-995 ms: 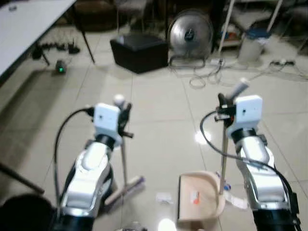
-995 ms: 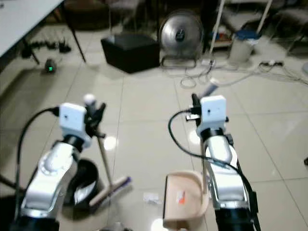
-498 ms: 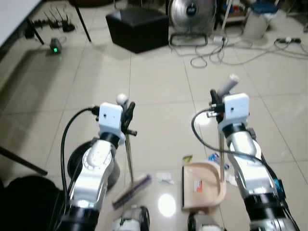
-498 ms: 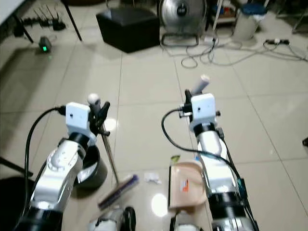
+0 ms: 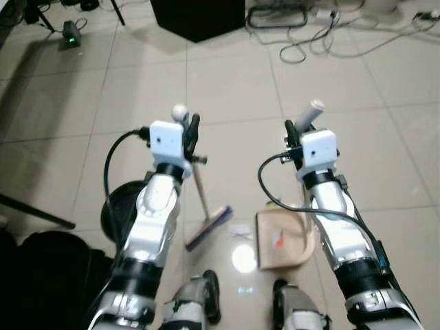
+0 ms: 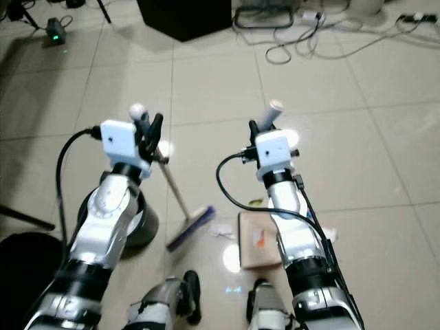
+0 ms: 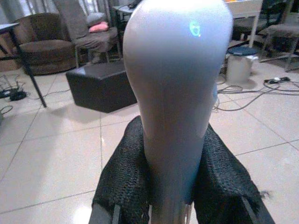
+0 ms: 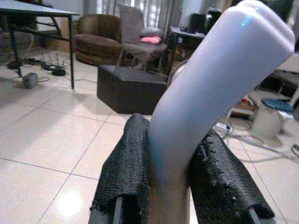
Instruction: Sweep floor
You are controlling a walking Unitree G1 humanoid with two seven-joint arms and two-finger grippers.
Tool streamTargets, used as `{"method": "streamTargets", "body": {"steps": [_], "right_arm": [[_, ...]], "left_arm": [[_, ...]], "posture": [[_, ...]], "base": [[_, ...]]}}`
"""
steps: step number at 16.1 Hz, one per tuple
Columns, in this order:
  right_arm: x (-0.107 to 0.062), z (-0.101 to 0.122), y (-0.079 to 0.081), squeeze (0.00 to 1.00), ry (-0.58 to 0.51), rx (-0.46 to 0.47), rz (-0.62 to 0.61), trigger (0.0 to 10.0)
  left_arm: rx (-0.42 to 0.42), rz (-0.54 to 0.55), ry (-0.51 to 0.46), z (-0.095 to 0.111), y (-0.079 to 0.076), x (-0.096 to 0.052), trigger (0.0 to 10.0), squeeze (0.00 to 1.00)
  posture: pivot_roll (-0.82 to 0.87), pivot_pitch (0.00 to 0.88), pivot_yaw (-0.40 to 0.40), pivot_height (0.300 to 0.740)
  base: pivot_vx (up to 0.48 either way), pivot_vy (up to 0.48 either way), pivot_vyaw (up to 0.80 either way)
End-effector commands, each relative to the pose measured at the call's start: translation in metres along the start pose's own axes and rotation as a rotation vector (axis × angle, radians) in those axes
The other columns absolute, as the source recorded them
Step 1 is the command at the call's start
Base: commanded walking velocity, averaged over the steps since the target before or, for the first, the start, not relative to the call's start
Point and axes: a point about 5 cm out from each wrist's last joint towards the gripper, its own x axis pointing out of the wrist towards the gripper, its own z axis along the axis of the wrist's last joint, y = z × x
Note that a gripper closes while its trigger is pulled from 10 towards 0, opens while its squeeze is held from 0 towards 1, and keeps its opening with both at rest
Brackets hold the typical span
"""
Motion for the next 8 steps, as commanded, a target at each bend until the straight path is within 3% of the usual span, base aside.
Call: {"method": "streamTargets", "body": {"steps": [1,3,8], "right_arm": [[-0.001,0.000,0.009,0.00,-0.033,-0.045,0.035,10.0],[0.001,0.003,0.016,0.00,-0.077,-0.054,-0.019,10.0],[-0.007,0.004,0.057,0.00,-0.104,-0.080,0.076,10.0]], "left_arm": [[0.011,0.035,0.002,-0.005,0.004,-0.001,10.0,0.00],[0.043,0.064,-0.002,-0.010,0.004,0.000,10.0,0.00],[0.077,0.122,0.016,-0.022,0.003,0.002,10.0,0.00]], "posture": [[0.12,0.354,0.141,0.740],[0.13,0.357,0.148,0.740],[0.12,0.356,0.151,0.740]], "base": [[0.000,0.000,0.00],[0.000,0.000,0.00],[0.000,0.000,0.00]]}}
